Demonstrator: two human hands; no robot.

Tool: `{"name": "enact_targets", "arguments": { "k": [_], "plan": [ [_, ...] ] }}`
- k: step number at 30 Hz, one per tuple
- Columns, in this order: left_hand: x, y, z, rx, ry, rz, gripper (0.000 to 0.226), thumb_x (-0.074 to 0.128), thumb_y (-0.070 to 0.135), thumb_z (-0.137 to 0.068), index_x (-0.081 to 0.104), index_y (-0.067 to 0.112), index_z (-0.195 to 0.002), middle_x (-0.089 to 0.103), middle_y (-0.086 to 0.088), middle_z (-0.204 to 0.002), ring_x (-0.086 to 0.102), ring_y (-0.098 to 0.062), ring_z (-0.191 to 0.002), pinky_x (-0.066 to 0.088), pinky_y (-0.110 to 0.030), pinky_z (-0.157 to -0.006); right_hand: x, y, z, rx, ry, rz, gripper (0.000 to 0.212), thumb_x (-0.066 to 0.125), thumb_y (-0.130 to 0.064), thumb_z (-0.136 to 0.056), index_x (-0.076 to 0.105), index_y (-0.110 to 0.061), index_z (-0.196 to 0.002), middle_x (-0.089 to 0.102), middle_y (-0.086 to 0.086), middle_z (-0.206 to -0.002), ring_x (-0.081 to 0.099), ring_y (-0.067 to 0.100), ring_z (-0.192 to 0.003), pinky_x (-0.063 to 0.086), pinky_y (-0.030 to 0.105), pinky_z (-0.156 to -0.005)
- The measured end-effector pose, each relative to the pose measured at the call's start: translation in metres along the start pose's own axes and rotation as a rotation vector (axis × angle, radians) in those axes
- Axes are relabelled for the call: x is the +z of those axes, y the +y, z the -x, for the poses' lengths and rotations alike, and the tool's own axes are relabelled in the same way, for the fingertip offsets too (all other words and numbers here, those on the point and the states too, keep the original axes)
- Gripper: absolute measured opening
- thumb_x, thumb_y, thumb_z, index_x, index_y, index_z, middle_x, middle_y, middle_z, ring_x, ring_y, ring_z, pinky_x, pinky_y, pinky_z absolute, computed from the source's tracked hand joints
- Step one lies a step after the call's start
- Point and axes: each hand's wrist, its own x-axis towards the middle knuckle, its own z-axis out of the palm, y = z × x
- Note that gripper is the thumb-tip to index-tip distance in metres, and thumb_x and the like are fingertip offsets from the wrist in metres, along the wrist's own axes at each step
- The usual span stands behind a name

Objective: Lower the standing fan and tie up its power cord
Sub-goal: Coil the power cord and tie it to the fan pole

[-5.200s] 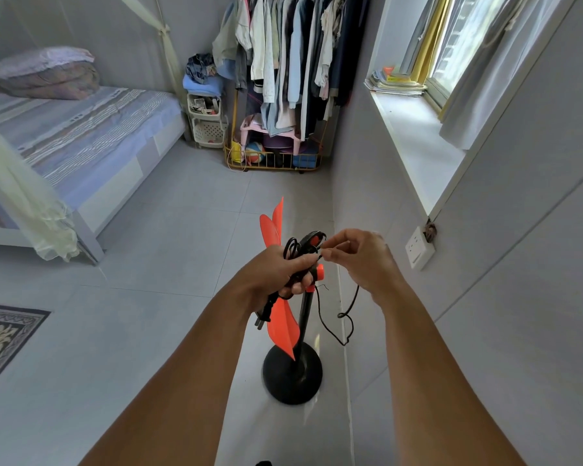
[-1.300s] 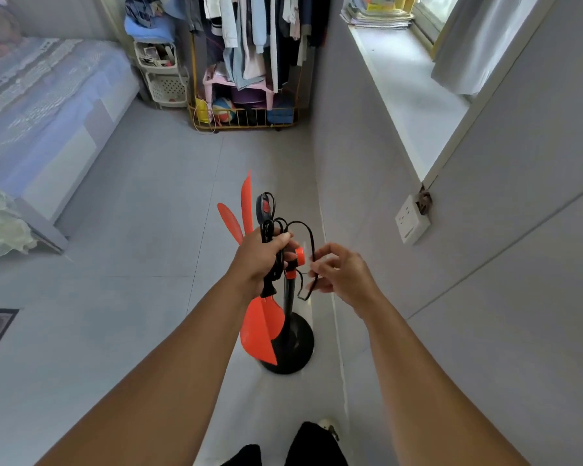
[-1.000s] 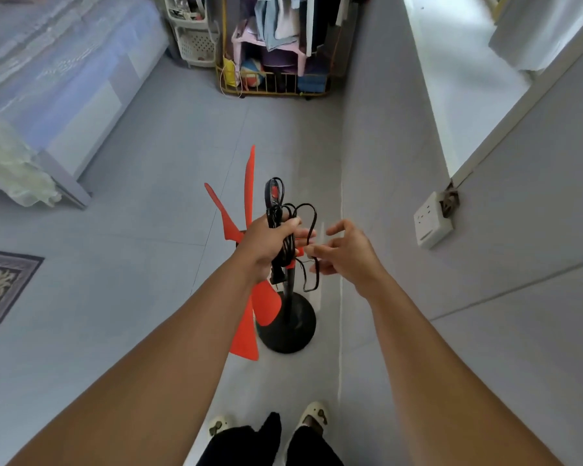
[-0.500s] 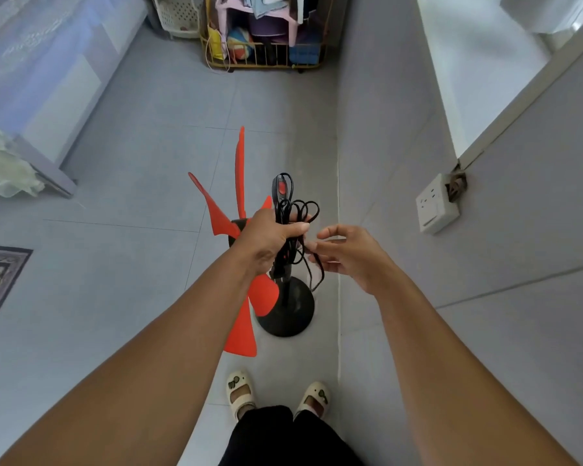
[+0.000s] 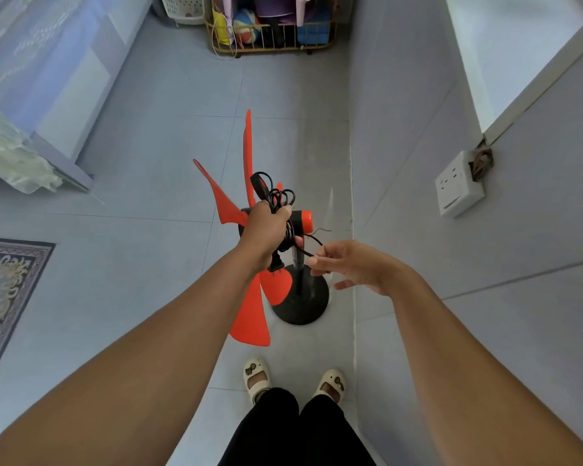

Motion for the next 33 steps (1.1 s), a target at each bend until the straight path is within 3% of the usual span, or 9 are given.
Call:
{"name": "enact_targets", "arguments": {
  "k": [5,9,14,16,19,22,27,30,33],
  "plan": [
    [-0.001,-0.008,0.003,-0.061,-0.167,-0.140,0.007,0.050,0.011,-0.098,0.056,0.010,-0.096,0.052,-0.007,-0.076,0.051,-0.015,-0.061,0.045,-0.024,-0.053,-0.012,0.001,-0.005,-0.069,0.037,0.218,0.011,0.078,-0.020,-0.080,0.070,-0.016,-0.086,0.065,-0.002,-0.079,0.059,0.014,-0.078,0.050,0.026,-0.078],
    [-0.002,-0.020,0.013,-0.117,-0.313,-0.213,0.019,0.048,0.010,-0.100,0.060,0.001,-0.112,0.071,-0.009,-0.093,0.072,-0.013,-0.073,0.044,-0.015,-0.046,-0.019,0.000,-0.009,-0.126,0.100,0.367,0.018,0.084,-0.025,-0.072,0.072,-0.016,-0.082,0.068,0.004,-0.080,0.059,0.015,-0.076,0.047,0.030,-0.075],
    [-0.006,-0.021,0.019,-0.175,-0.455,-0.217,0.015,0.042,0.006,-0.102,0.053,-0.001,-0.096,0.077,-0.014,-0.079,0.064,-0.011,-0.041,0.039,-0.015,-0.042,-0.017,0.006,-0.014,-0.063,0.213,0.486,0.041,0.086,-0.049,-0.060,0.070,-0.017,-0.080,0.071,0.006,-0.093,0.065,0.023,-0.093,0.053,0.038,-0.084],
    [-0.008,-0.022,0.018,-0.168,-0.443,-0.273,0.020,0.043,0.006,-0.101,0.054,0.001,-0.085,0.077,-0.016,-0.080,0.058,-0.009,-0.035,0.041,-0.016,-0.043,-0.016,0.008,-0.017,-0.062,0.216,0.460,0.041,0.087,-0.046,-0.061,0.070,-0.016,-0.082,0.071,0.005,-0.092,0.066,0.022,-0.092,0.054,0.039,-0.085],
    [-0.010,-0.027,0.014,-0.165,-0.438,-0.327,0.023,0.047,0.007,-0.100,0.056,-0.003,-0.082,0.070,-0.009,-0.065,0.054,-0.008,-0.035,0.040,-0.016,-0.040,-0.019,0.010,-0.022,-0.116,0.227,0.368,0.024,0.087,-0.017,-0.070,0.070,-0.012,-0.086,0.073,0.007,-0.091,0.069,0.025,-0.091,0.057,0.039,-0.087],
    [-0.012,-0.034,0.012,-0.197,-0.486,-0.299,0.017,0.049,0.012,-0.100,0.055,0.002,-0.088,0.060,-0.004,-0.060,0.051,-0.007,-0.039,0.037,-0.016,-0.039,-0.020,0.010,-0.025,-0.195,0.278,0.239,0.026,0.079,0.005,-0.073,0.068,-0.002,-0.096,0.074,0.013,-0.092,0.072,0.028,-0.088,0.057,0.040,-0.090],
    [-0.014,-0.040,0.008,-0.166,-0.554,-0.245,0.029,0.058,0.034,-0.096,0.061,0.006,-0.094,0.052,0.002,-0.061,0.043,-0.007,-0.044,0.032,-0.017,-0.040,-0.017,0.009,-0.031,-0.246,0.349,0.192,0.026,0.082,-0.001,-0.072,0.069,-0.003,-0.094,0.076,0.009,-0.089,0.073,0.024,-0.085,0.057,0.034,-0.087],
    [-0.018,-0.039,0.004,-0.121,-0.569,-0.281,0.032,0.066,0.033,-0.092,0.068,0.002,-0.100,0.049,0.004,-0.056,0.042,-0.007,-0.042,0.032,-0.017,-0.041,-0.014,0.013,-0.033,-0.227,0.396,0.205,0.017,0.083,-0.011,-0.073,0.073,-0.009,-0.087,0.076,0.004,-0.085,0.073,0.019,-0.084,0.055,0.031,-0.082],
    [-0.021,-0.037,0.002,-0.062,-0.566,-0.285,0.018,0.066,0.030,-0.092,0.073,0.020,-0.079,0.050,0.006,-0.052,0.043,-0.006,-0.040,0.034,-0.018,-0.043,-0.013,0.015,-0.033,-0.193,0.387,0.150,0.013,0.082,-0.014,-0.074,0.072,-0.011,-0.083,0.077,0.005,-0.083,0.073,0.016,-0.085,0.051,0.024,-0.074]
  ]
}}
